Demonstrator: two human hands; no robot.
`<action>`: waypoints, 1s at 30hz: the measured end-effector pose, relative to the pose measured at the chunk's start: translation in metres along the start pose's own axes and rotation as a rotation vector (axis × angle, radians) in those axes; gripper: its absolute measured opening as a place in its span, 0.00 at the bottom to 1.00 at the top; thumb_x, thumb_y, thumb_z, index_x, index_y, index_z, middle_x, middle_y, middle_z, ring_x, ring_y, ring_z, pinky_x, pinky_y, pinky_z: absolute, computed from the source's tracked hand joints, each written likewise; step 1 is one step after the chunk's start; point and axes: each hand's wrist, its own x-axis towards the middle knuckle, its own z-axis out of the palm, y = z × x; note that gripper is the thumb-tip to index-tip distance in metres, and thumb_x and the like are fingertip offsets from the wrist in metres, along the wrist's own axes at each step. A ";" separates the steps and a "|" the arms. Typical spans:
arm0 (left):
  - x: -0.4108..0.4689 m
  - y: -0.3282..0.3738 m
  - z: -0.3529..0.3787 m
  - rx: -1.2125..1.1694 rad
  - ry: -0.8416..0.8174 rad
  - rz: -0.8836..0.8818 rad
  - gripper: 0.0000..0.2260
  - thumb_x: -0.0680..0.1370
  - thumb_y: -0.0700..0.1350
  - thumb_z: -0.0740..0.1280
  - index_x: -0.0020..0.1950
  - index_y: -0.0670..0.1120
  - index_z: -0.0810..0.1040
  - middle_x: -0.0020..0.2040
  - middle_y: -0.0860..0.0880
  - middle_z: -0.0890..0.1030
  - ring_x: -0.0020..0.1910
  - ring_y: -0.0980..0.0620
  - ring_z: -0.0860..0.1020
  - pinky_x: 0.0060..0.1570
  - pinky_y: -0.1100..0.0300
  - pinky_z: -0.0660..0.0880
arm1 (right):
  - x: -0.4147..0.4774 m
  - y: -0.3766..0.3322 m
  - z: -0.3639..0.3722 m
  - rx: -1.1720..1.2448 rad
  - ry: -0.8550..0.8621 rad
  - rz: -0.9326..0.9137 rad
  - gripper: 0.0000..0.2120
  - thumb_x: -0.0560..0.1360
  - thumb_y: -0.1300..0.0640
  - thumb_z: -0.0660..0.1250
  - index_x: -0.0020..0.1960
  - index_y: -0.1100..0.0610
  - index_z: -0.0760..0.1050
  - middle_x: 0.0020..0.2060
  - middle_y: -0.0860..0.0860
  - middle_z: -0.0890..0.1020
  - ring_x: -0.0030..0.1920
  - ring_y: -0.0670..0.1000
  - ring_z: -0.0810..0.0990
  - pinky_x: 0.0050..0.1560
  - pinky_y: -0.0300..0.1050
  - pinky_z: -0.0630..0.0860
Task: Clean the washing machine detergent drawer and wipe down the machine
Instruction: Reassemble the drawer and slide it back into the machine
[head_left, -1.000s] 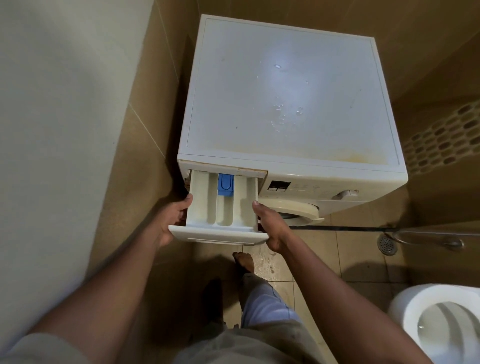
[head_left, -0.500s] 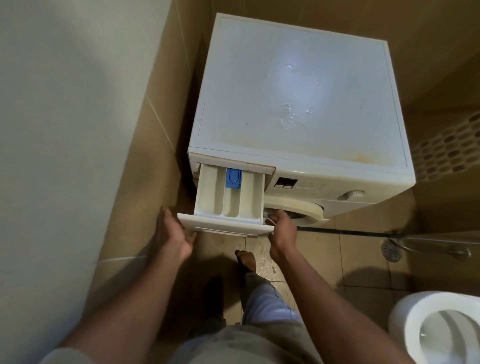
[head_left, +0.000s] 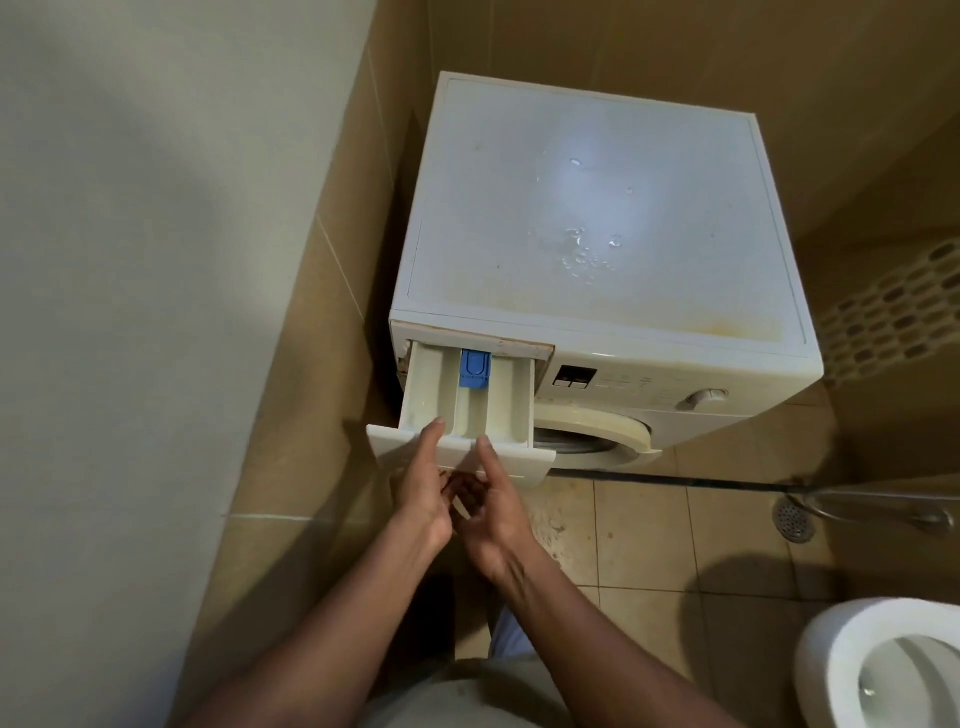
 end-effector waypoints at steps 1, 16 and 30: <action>0.001 0.000 0.000 0.006 -0.001 0.003 0.25 0.72 0.51 0.77 0.62 0.42 0.74 0.57 0.36 0.82 0.55 0.40 0.83 0.57 0.46 0.81 | 0.001 0.002 0.000 -0.032 -0.001 -0.009 0.29 0.70 0.44 0.76 0.64 0.58 0.75 0.59 0.60 0.82 0.63 0.57 0.79 0.60 0.53 0.77; 0.030 0.016 0.012 -0.053 -0.105 0.095 0.22 0.70 0.48 0.77 0.61 0.40 0.78 0.56 0.36 0.83 0.56 0.41 0.83 0.59 0.48 0.80 | 0.040 -0.012 0.006 -0.161 -0.026 -0.074 0.29 0.67 0.41 0.76 0.62 0.57 0.79 0.53 0.56 0.86 0.59 0.56 0.83 0.64 0.62 0.76; 0.061 0.065 0.079 -0.021 -0.158 0.132 0.24 0.76 0.49 0.74 0.68 0.41 0.75 0.64 0.36 0.80 0.63 0.40 0.80 0.67 0.45 0.75 | 0.088 -0.079 0.050 -0.251 -0.016 -0.118 0.29 0.69 0.38 0.75 0.59 0.59 0.80 0.54 0.57 0.85 0.56 0.54 0.83 0.62 0.60 0.77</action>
